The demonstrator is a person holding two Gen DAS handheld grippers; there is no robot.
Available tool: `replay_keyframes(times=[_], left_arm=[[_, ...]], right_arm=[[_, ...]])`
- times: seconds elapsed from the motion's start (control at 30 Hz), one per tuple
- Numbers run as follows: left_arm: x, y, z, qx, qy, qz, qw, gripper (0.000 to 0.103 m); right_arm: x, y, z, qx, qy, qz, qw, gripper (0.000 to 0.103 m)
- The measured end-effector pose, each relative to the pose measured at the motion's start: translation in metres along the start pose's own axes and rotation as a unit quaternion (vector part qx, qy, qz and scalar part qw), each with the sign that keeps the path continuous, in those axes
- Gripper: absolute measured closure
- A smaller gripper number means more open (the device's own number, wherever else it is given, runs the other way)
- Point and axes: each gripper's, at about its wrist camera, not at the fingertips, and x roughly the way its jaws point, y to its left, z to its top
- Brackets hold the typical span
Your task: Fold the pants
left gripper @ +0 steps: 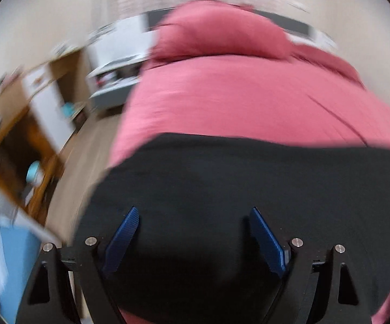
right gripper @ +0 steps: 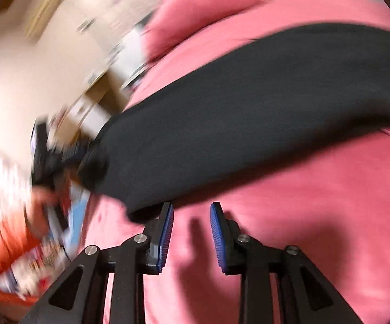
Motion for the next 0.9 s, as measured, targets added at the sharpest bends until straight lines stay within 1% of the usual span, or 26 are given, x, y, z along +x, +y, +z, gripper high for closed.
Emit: replay_keyframes(times=[0.03, 0.1, 0.13, 0.17, 0.23, 0.27, 0.3, 0.33, 0.4, 0.43, 0.47, 0.5, 0.53, 0.57, 0.6, 0.63, 0.7, 0.73, 0.8, 0.87, 0.9], left_arm=[[0.001, -0.023, -0.001, 0.036, -0.003, -0.008, 0.9993, 0.018], [0.005, -0.05, -0.002, 0.079, -0.008, -0.016, 0.9967, 0.018], [0.009, -0.065, -0.002, 0.101, -0.008, -0.015, 0.9947, 0.018], [0.015, -0.075, 0.001, 0.113, -0.003, -0.011, 0.9935, 0.018], [0.029, -0.084, 0.003, 0.121, 0.013, 0.001, 0.9926, 0.016], [0.035, -0.084, 0.003, 0.115, 0.015, 0.005, 0.9932, 0.01], [0.039, -0.081, 0.003, 0.103, 0.01, 0.012, 0.9946, 0.0], [0.045, -0.076, 0.004, 0.082, 0.015, 0.01, 0.9965, 0.0], [0.055, -0.063, 0.004, 0.034, 0.028, -0.018, 0.9989, 0.0], [0.057, -0.057, 0.003, 0.012, 0.029, -0.031, 0.999, 0.0], [0.058, -0.054, 0.0, 0.0, 0.021, -0.039, 0.999, 0.0], [0.058, -0.056, -0.002, 0.002, 0.01, -0.037, 0.9993, 0.0], [0.057, -0.058, -0.005, 0.004, -0.004, -0.031, 0.9995, 0.0], [0.056, -0.058, -0.006, 0.004, -0.009, -0.029, 0.9995, 0.0], [0.056, -0.059, -0.007, 0.003, -0.013, -0.028, 0.9995, 0.0], [0.057, -0.058, -0.008, 0.001, -0.014, -0.031, 0.9994, 0.0], [0.055, -0.055, -0.012, -0.006, -0.017, -0.039, 0.9991, 0.0], [0.056, -0.054, -0.012, -0.007, -0.018, -0.041, 0.999, 0.0], [0.052, -0.053, -0.014, -0.009, -0.021, -0.042, 0.9989, 0.0], [0.052, -0.049, -0.016, -0.011, -0.021, -0.046, 0.9987, 0.0], [0.05, -0.048, -0.019, -0.013, -0.021, -0.048, 0.9985, 0.0]], right_arm=[[-0.011, -0.014, 0.003, 0.02, -0.011, -0.008, 1.0, 0.075], [-0.039, -0.047, 0.009, 0.059, -0.038, -0.023, 0.997, 0.075], [-0.056, -0.065, 0.013, 0.078, -0.055, -0.037, 0.995, 0.075], [-0.072, -0.081, 0.017, 0.093, -0.07, -0.052, 0.992, 0.075], [-0.104, -0.111, 0.027, 0.114, -0.101, -0.088, 0.984, 0.075], [-0.119, -0.124, 0.035, 0.118, -0.115, -0.111, 0.98, 0.074], [-0.133, -0.136, 0.046, 0.12, -0.125, -0.132, 0.976, 0.073], [-0.144, -0.145, 0.058, 0.12, -0.132, -0.147, 0.973, 0.073], [-0.164, -0.16, 0.092, 0.111, -0.148, -0.174, 0.967, 0.072], [-0.172, -0.168, 0.117, 0.102, -0.157, -0.189, 0.964, 0.072], [-0.176, -0.174, 0.137, 0.098, -0.16, -0.197, 0.962, 0.072], [-0.179, -0.182, 0.155, 0.102, -0.162, -0.205, 0.96, 0.072], [-0.178, -0.193, 0.177, 0.116, -0.164, -0.22, 0.955, 0.072], [-0.175, -0.207, 0.199, 0.138, -0.162, -0.238, 0.948, 0.072], [-0.171, -0.219, 0.213, 0.162, -0.157, -0.247, 0.943, 0.072], [-0.165, -0.241, 0.234, 0.207, -0.148, -0.249, 0.934, 0.072], [-0.155, -0.27, 0.254, 0.265, -0.127, -0.248, 0.923, 0.072], [-0.149, -0.285, 0.264, 0.302, -0.117, -0.253, 0.912, 0.072], [-0.143, -0.311, 0.277, 0.354, -0.12, -0.254, 0.892, 0.072], [-0.136, -0.326, 0.281, 0.386, -0.124, -0.254, 0.878, 0.072], [-0.132, -0.331, 0.281, 0.393, -0.123, -0.254, 0.875, 0.072]])
